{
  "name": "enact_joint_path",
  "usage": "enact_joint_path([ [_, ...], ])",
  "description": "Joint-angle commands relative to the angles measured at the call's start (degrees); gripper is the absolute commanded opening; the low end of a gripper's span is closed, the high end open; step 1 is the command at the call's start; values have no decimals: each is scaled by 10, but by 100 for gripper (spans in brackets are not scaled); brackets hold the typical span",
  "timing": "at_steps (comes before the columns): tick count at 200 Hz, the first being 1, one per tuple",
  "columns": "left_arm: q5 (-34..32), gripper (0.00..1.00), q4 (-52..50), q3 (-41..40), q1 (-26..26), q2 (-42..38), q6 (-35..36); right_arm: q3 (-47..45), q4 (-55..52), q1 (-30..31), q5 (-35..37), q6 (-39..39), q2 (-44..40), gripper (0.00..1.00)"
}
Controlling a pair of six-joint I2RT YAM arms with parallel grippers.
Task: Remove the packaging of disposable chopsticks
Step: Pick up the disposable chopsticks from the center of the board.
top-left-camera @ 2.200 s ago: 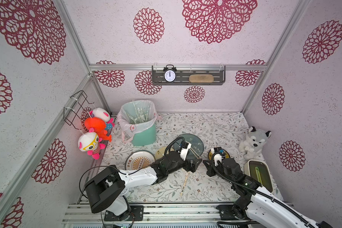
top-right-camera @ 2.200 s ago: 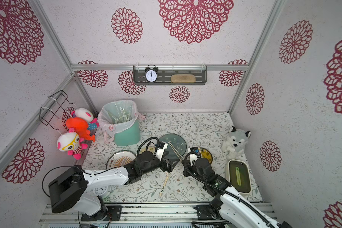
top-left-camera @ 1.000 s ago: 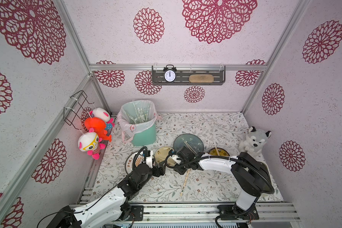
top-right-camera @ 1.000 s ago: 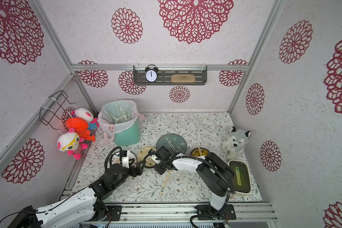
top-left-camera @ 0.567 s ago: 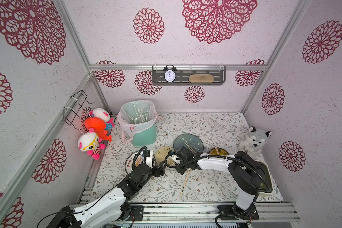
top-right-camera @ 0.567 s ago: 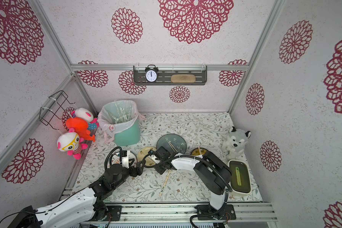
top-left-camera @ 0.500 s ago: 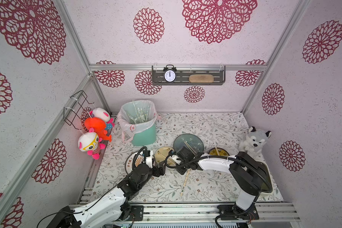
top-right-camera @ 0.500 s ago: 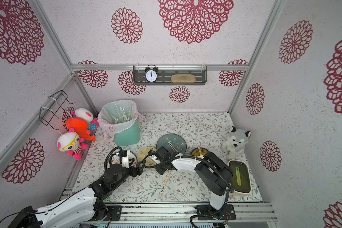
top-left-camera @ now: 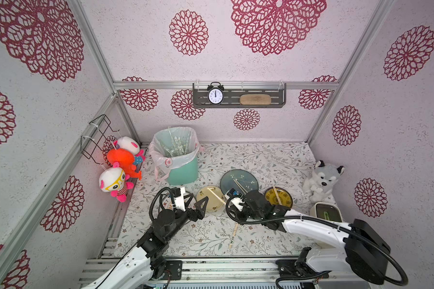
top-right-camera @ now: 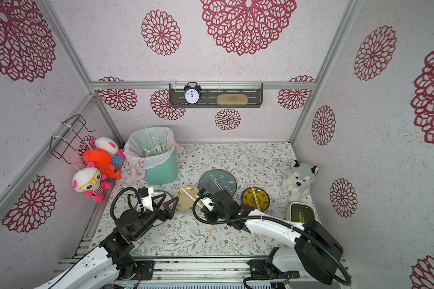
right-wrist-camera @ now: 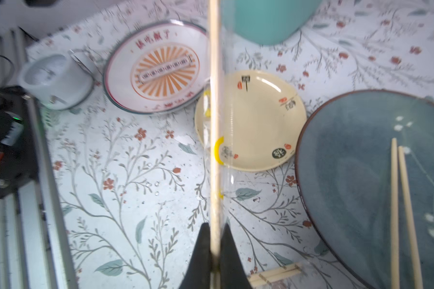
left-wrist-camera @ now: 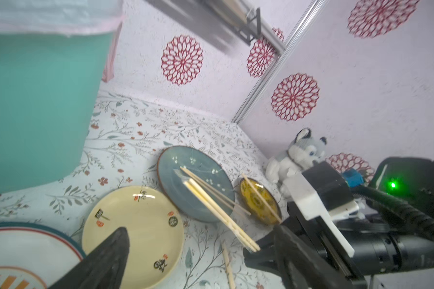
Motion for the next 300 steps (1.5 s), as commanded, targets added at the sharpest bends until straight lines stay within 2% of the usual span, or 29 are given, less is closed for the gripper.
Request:
enact_joint_path([
  [1,81,96,21,27,14,-3,11,-42,108,-1,-74,24,-65,0],
  [28,196,93,150,36,14,56,34,-73,171,-14,-163,46,-107,0],
  [37,214,91,175,43,14,78,35,-84,198,-15,-184,51,-119,0],
  [66,248,88,225,63,13,129,34,-106,216,-18,-188,50,-158,0],
  [80,261,80,258,62,9,145,35,-116,227,-23,-195,49,-171,0],
  [89,270,66,293,58,4,155,35,-120,234,-25,-204,50,-175,0],
  [94,275,61,309,57,1,160,34,-122,239,-27,-210,51,-176,0],
  [111,293,55,332,63,-12,175,39,-123,238,-30,-208,54,-177,0],
  [121,288,55,328,70,-22,183,45,-123,236,-33,-207,54,-176,0],
  [141,280,49,328,83,-43,204,59,-126,249,-34,-219,57,-172,0],
  [187,280,9,341,98,-59,229,58,-125,245,-35,-212,53,-168,0],
  [206,276,0,338,104,-62,233,56,-126,245,-35,-201,52,-162,0],
  [217,267,0,326,110,-63,236,57,-125,245,-35,-197,52,-156,0],
  [224,257,0,309,117,-62,237,58,-122,242,-35,-195,51,-153,10],
  [239,230,0,246,140,-62,235,70,-115,232,-34,-188,52,-147,45],
  [245,220,0,217,152,-63,234,79,-113,225,-34,-185,52,-148,51],
  [259,214,0,168,174,-62,232,100,-117,214,-35,-163,52,-157,57],
  [282,237,0,88,212,-62,237,125,-130,212,-35,-153,42,-173,56],
  [300,229,0,42,236,-62,247,137,-124,190,-35,-138,34,-177,55],
])
